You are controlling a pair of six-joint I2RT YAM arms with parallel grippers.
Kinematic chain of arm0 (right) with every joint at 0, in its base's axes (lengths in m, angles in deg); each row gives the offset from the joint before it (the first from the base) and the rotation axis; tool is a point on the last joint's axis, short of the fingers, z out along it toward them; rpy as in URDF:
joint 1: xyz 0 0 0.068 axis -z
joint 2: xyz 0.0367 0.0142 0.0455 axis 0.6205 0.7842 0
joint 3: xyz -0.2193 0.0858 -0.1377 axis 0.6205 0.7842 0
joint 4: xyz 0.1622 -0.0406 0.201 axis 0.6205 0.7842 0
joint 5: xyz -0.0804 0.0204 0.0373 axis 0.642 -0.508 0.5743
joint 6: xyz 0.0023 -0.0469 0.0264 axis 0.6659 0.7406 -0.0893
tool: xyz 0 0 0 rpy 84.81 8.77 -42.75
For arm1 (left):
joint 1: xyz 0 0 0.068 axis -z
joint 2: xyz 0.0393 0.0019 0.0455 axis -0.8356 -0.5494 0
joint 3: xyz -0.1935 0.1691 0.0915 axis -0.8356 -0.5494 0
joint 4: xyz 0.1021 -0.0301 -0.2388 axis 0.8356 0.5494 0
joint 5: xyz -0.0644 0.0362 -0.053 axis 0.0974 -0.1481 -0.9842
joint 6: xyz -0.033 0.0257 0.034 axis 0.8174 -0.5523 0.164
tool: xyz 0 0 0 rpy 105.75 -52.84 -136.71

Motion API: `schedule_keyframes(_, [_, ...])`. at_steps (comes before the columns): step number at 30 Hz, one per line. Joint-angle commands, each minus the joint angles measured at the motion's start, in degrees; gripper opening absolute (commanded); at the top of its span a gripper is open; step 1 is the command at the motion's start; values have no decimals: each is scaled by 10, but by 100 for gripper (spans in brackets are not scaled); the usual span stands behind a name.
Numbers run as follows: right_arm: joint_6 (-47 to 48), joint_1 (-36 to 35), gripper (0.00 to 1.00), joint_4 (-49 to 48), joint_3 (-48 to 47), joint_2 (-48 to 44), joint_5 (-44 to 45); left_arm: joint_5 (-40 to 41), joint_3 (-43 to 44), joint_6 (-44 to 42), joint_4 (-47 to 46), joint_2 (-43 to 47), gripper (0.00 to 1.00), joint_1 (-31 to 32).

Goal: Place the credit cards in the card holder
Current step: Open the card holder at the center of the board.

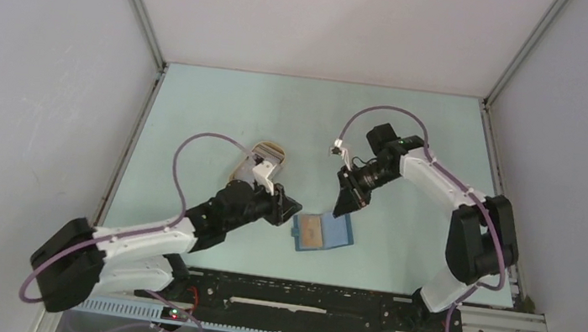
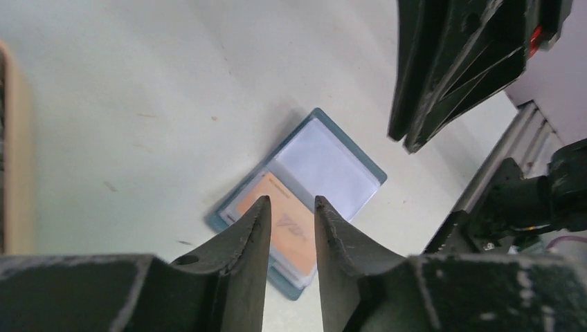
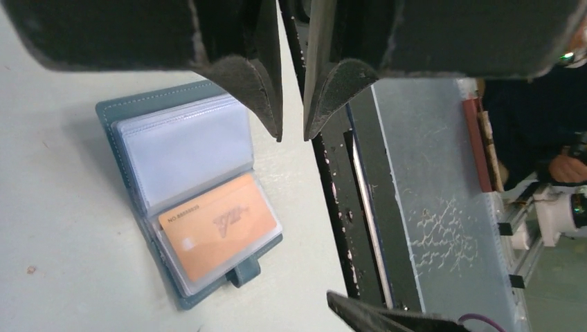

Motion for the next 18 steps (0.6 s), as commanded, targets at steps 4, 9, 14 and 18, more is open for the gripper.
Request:
schedule_keyframes(4, [45, 29, 28, 12, -24, -146, 24, 113, 70, -144, 222, 177, 57, -25])
schedule_keyframes(9, [28, 90, 39, -24, -15, -233, 5, 90, 94, -152, 283, 250, 88, -111])
schedule_keyframes(14, [14, 113, 64, -60, -15, -283, -31, 44, 149, -126, 347, 225, 93, -191])
schedule_keyframes(18, [64, 104, 67, -24, -11, -257, -77, -7, 160, -80, 336, 174, 94, -252])
